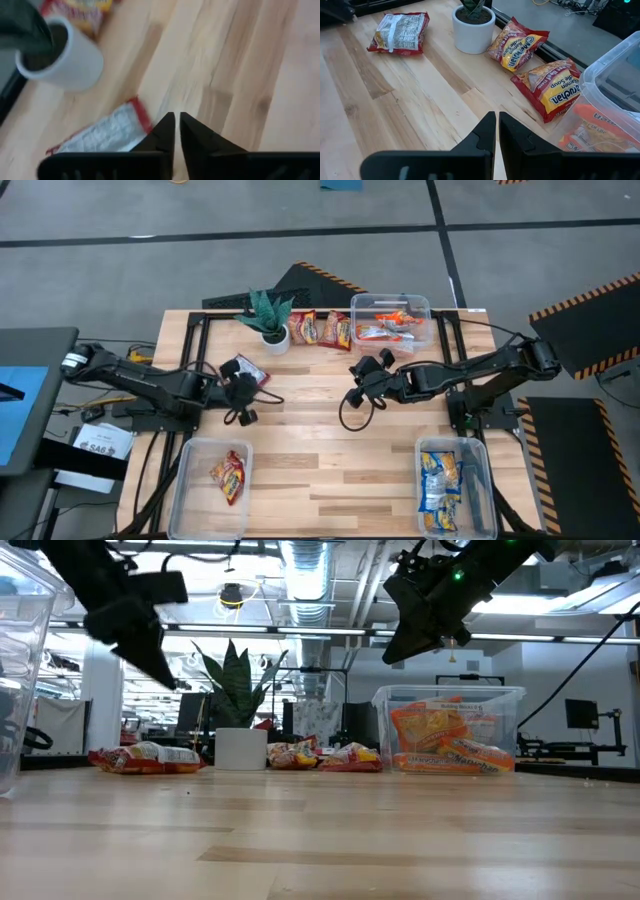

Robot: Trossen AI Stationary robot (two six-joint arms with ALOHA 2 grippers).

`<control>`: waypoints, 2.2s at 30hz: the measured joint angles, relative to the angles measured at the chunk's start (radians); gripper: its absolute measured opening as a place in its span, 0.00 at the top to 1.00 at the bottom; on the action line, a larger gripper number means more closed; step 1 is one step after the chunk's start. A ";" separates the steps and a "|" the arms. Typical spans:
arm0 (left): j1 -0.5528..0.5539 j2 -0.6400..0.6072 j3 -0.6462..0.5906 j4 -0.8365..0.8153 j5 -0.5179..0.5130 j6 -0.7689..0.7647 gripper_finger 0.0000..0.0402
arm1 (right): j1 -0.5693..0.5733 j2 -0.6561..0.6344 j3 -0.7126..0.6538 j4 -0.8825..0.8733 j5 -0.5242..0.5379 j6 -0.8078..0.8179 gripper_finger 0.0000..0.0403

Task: Sort Maruchan noodles
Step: Put the red noodle pack into the bottom left transparent bin

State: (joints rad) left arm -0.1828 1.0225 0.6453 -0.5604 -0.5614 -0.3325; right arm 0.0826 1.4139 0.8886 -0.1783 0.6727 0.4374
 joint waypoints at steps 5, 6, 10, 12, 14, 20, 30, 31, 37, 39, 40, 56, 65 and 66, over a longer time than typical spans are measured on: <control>0.100 0.000 0.000 -0.043 0.121 0.134 0.80 | 0.000 0.000 0.000 0.000 0.000 0.000 0.89; 0.116 0.000 0.000 -0.044 0.138 0.185 0.77 | 0.000 0.000 0.000 0.000 0.000 0.000 0.89; 0.167 0.014 0.000 -0.052 0.182 0.404 0.61 | 0.000 0.000 0.000 0.000 0.000 0.000 0.89; 0.188 0.026 0.000 -0.060 0.199 0.478 0.54 | 0.000 0.000 0.000 0.000 0.000 0.000 0.89; 0.208 0.039 0.000 -0.080 0.221 0.530 0.49 | 0.000 0.000 0.000 0.000 0.000 0.000 0.89; 0.265 0.112 0.000 -0.094 0.244 0.665 0.43 | 0.000 0.000 0.000 0.000 0.000 0.000 0.89; 0.380 0.228 -0.001 -0.064 0.228 0.780 0.45 | 0.000 0.000 0.000 0.000 0.000 0.000 0.89; 0.393 0.239 -0.001 -0.058 0.237 0.786 0.45 | 0.000 0.000 0.000 -0.001 0.000 0.000 0.89; 0.456 0.288 -0.001 -0.045 0.272 0.795 0.46 | 0.000 0.000 0.000 0.000 0.000 0.000 0.89; 0.467 0.306 -0.001 -0.041 0.271 0.795 0.48 | 0.000 0.000 0.000 -0.001 0.000 0.000 0.89; 0.470 0.309 -0.001 -0.042 0.269 0.796 0.50 | 0.000 0.000 0.000 0.000 0.000 -0.001 0.89; 0.442 0.171 0.060 -0.054 0.305 0.724 1.00 | 0.000 0.000 0.000 0.000 0.000 -0.001 0.89; 0.323 0.015 0.235 -0.077 0.306 0.655 1.00 | 0.000 0.000 0.000 0.000 0.000 -0.001 0.89; 0.301 0.000 0.259 -0.097 0.303 0.638 1.00 | 0.000 0.000 0.000 0.000 0.000 -0.001 0.89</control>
State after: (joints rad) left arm 0.1182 1.0229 0.9046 -0.6575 -0.2586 0.3057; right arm 0.0826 1.4139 0.8886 -0.1783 0.6727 0.4366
